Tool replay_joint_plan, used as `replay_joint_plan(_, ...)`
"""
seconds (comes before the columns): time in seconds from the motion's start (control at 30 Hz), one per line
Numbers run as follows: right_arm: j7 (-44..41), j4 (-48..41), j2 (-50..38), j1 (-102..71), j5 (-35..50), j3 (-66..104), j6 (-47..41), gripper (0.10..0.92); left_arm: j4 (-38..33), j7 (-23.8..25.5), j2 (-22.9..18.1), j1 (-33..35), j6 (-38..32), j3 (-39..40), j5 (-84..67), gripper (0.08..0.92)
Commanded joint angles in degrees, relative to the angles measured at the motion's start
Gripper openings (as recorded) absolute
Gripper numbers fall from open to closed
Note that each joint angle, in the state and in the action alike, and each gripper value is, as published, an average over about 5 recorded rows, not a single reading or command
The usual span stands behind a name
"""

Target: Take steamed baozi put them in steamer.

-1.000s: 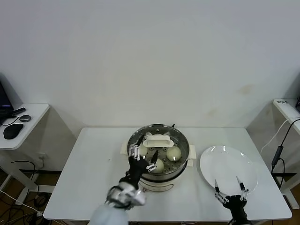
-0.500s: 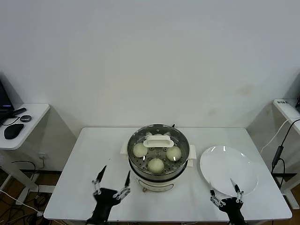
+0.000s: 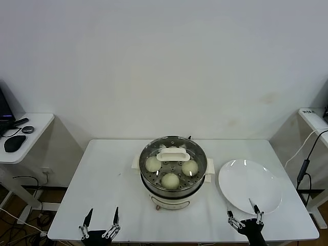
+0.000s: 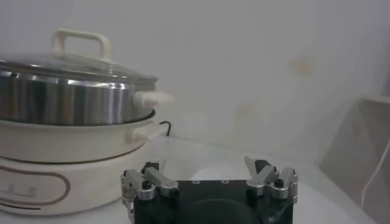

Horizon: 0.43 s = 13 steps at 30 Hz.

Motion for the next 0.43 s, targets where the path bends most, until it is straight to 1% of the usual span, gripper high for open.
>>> replay_joint_plan(0.03,-0.09,0.32,-0.71,-0.74,1.23,-0.47,-1.26,0.823,3.65,0.83,-1.19,2.10,-3.67,-3.33,-2.32,0.823)
replay_joint_plan(0.43,-0.08,0.26,-0.38,-1.07,0.99,-0.61,-1.18,0.823,3.92,1.66,-0.71,1.78,-2.72,-2.91,-1.30,0.823)
